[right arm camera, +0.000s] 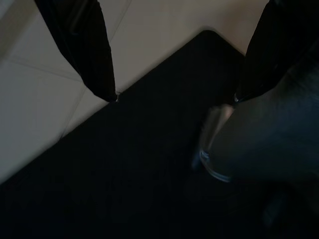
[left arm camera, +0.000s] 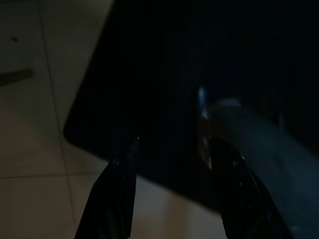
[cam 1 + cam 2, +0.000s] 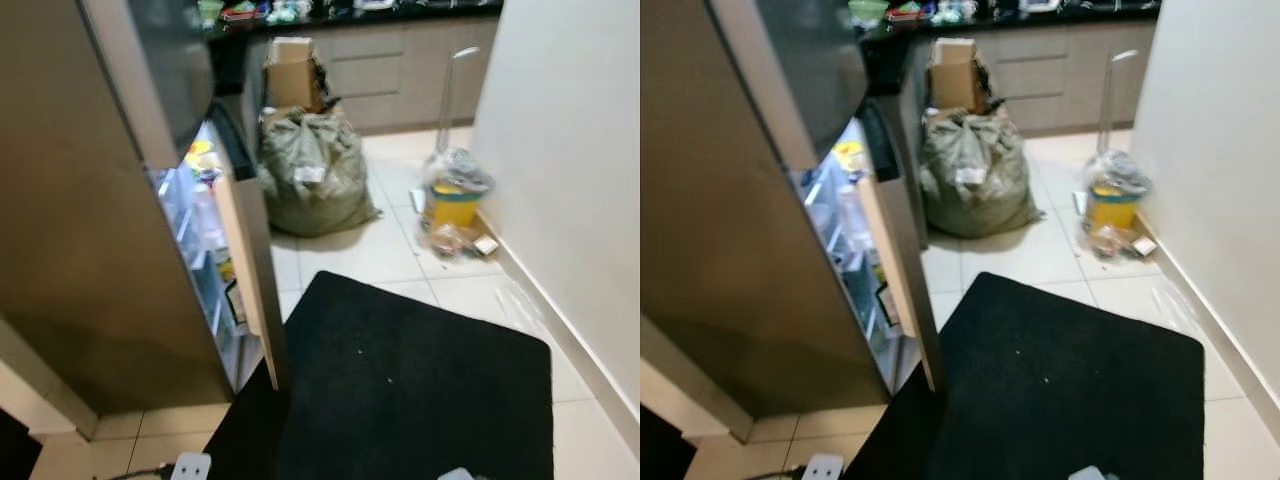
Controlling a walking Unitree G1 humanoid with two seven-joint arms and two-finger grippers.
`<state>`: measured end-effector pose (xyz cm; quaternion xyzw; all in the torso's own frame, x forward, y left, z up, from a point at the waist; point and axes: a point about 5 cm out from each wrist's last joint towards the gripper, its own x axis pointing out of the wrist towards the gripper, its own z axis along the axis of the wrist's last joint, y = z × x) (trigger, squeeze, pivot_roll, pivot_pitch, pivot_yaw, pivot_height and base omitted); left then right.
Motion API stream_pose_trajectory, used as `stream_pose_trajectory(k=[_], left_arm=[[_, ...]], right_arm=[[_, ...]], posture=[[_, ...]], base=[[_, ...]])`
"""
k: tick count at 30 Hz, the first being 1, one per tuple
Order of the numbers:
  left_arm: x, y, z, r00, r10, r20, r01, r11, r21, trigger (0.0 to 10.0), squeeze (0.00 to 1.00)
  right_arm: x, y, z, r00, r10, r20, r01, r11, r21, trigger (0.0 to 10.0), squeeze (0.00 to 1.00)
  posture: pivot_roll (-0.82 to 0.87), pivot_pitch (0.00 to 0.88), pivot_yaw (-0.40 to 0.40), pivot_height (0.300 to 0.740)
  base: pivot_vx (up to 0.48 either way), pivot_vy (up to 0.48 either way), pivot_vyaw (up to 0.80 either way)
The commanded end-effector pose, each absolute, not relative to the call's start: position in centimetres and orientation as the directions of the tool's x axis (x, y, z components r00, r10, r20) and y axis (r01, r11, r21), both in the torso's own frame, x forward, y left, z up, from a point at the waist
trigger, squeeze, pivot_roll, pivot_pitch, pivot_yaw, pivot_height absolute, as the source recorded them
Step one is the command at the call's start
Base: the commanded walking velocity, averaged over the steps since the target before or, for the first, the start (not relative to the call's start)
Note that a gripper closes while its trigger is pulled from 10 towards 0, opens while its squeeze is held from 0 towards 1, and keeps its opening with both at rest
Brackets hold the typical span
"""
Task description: Restocking fridge
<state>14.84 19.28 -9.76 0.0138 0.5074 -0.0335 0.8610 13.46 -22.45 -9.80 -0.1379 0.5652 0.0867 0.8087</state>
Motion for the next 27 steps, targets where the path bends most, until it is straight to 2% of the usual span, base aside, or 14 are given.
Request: stream_pose_trajectory(k=[1,27], left_arm=[[14.21,19.16,-10.03,0.461,-0.044,-0.886,0.065,0.998,-0.015,10.0,0.0],[14.4,18.34,-10.0,0.478,-0.098,-0.873,0.053,0.995,-0.083,10.0,0.0]], right_arm=[[13.06,-22.36,-9.94,0.336,-0.01,-0.942,-0.301,0.947,-0.117,10.0,0.0],[13.07,-22.51,-9.89,0.332,0.002,-0.943,-0.329,0.937,-0.114,10.0,0.0]], posture=[[-0.04,0.0,0.03,0.74],[-0.04,0.0,0.023,0.74]], base=[[0.0,0.0,0.79],[0.0,0.0,0.79]])
